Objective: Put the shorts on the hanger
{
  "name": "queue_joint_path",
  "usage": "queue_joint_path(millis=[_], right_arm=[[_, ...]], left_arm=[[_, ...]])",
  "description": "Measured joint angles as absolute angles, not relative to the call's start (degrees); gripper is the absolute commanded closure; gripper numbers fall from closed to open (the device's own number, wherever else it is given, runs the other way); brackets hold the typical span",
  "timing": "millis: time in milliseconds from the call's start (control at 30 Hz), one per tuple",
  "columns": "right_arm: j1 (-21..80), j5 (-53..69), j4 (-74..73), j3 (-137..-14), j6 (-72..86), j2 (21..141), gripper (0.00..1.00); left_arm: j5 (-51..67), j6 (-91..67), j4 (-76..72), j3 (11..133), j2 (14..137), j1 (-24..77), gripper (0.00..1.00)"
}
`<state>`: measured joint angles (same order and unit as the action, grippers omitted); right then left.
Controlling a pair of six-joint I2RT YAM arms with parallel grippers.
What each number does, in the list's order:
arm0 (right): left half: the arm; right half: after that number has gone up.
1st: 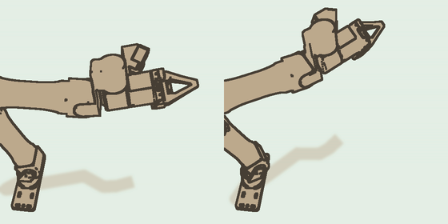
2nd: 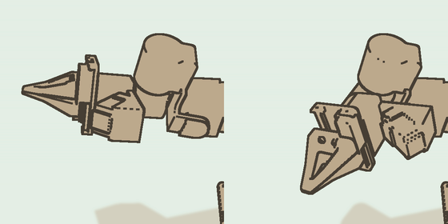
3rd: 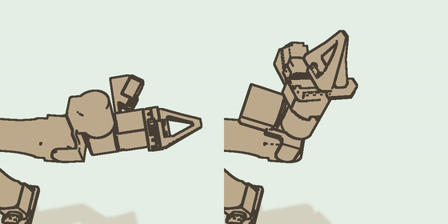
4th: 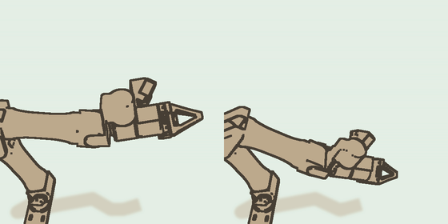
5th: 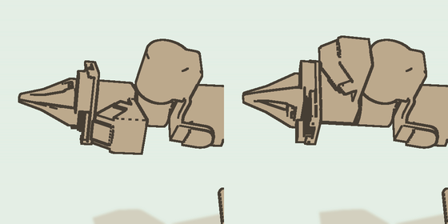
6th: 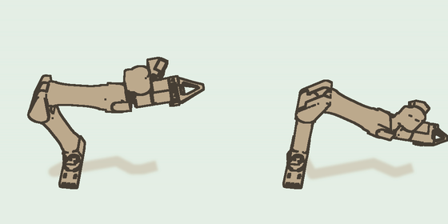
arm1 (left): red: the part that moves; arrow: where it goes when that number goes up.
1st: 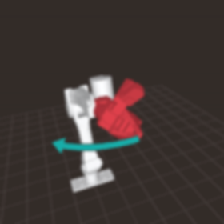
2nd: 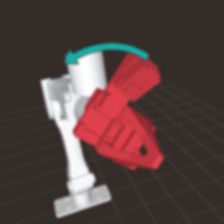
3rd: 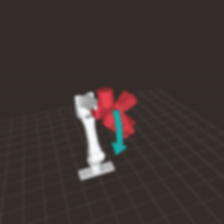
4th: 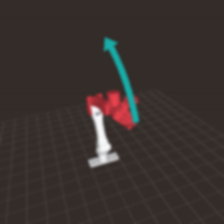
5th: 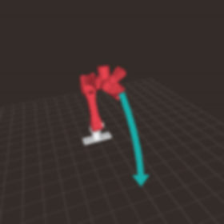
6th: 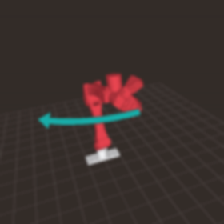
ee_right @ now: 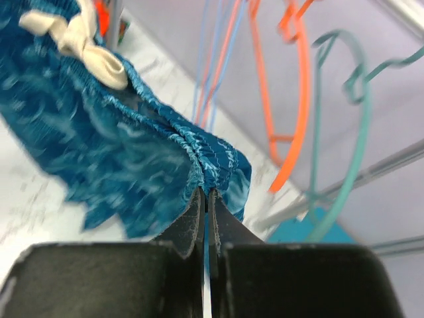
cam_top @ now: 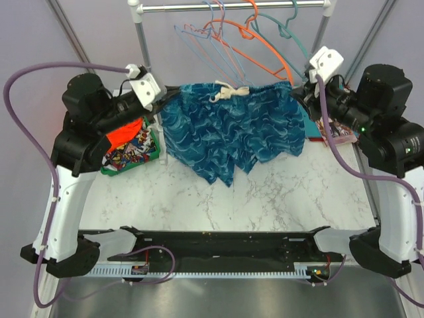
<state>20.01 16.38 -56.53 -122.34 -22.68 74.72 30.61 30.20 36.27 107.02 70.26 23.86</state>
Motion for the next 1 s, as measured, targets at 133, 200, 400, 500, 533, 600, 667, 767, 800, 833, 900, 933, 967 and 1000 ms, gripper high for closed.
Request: queue_joint_path(millis=[133, 200, 400, 500, 533, 600, 667, 767, 800, 833, 900, 933, 967, 1000], right_arm=[[20.0, 20.7, -60.3, -107.0, -28.0, 66.7, 1.00], [20.0, 22.7, -62.8, -96.2, -31.1, 62.7, 1.00], [20.7, 25.2, -63.9, -73.1, -37.3, 61.3, 1.00], [23.8, 24.3, -60.6, -65.8, -37.8, 64.1, 1.00], [26.0, 23.4, -58.6, -63.2, -37.8, 65.8, 1.00], [29.1, 22.2, -55.7, -60.0, -38.0, 68.4, 1.00], [31.3, 21.1, -53.1, -57.1, -38.5, 70.2, 1.00], [34.0, 19.9, -50.8, -52.9, -39.6, 71.0, 1.00], [34.7, 19.6, -50.7, -52.0, -40.0, 71.0, 1.00], [35.4, 19.4, -50.6, -51.3, -40.4, 70.9, 1.00], [36.8, 19.1, -50.6, -50.4, -40.6, 70.8, 1.00], [37.8, 19.1, -50.6, -50.2, -40.6, 70.5, 1.00], [38.5, 19.1, -50.6, -50.2, -40.5, 70.3, 0.99], [39.6, 19.0, -50.5, -50.2, -40.4, 70.0, 0.99]], left_arm=[[35.6, 30.8, 36.9, 93.3, 63.0, 23.9, 0.98], [38.3, 32.2, 38.0, 83.9, 59.1, 23.9, 0.98], [41.7, 38.9, 38.5, 58.3, 55.3, 24.8, 0.98], [41.7, 43.0, 38.5, 49.2, 56.7, 25.6, 0.98], [41.7, 45.1, 38.1, 46.2, 56.9, 25.8, 0.98], [41.7, 48.8, 38.2, 42.6, 56.8, 26.1, 0.98], [41.6, 53.1, 39.0, 40.0, 56.4, 26.6, 0.93], [41.5, 60.4, 42.5, 37.1, 53.5, 28.8, 0.58], [41.3, 62.0, 44.3, 36.7, 52.3, 30.1, 0.48], [41.0, 63.3, 46.3, 36.3, 51.0, 31.8, 0.45], [40.9, 64.5, 49.4, 36.1, 49.5, 34.5, 0.44], [40.9, 64.4, 50.2, 36.1, 49.3, 35.6, 0.44], [40.9, 64.3, 50.5, 36.2, 49.2, 35.8, 0.44], [40.6, 63.2, 50.9, 36.4, 49.7, 36.1, 0.43]])
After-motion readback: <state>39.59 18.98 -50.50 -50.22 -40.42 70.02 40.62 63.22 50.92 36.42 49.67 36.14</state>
